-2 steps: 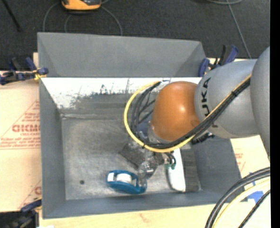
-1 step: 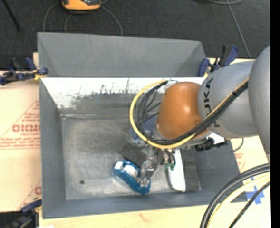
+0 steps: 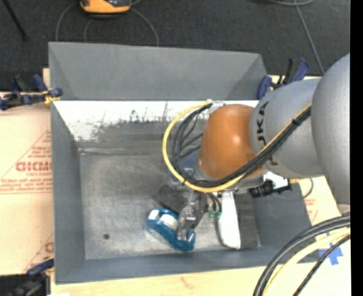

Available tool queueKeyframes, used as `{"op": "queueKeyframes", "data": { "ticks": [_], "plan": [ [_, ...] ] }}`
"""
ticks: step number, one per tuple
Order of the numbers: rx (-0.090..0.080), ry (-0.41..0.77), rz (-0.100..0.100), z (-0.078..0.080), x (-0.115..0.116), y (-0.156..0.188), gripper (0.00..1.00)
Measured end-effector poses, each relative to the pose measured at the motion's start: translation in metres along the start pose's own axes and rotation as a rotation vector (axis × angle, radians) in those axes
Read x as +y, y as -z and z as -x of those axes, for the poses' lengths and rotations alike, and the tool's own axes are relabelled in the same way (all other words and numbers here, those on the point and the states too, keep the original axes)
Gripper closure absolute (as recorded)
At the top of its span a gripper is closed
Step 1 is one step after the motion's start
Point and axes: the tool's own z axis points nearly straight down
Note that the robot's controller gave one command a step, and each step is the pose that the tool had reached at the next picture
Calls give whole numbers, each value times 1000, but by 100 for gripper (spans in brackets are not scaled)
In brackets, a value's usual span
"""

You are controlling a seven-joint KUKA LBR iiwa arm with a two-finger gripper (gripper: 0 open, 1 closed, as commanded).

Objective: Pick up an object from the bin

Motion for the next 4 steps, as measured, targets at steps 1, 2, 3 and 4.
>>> {"op": "queueKeyframes", "data": {
  "ticks": [1,2,3,4],
  "plan": [
    [-10,94,4,10,7,-11,0],
    [17,-63,-18,16,3,-17,100],
    [17,-63,-18,16,3,-17,100],
    [13,-64,-15,14,2,-16,100]
  ]
}}
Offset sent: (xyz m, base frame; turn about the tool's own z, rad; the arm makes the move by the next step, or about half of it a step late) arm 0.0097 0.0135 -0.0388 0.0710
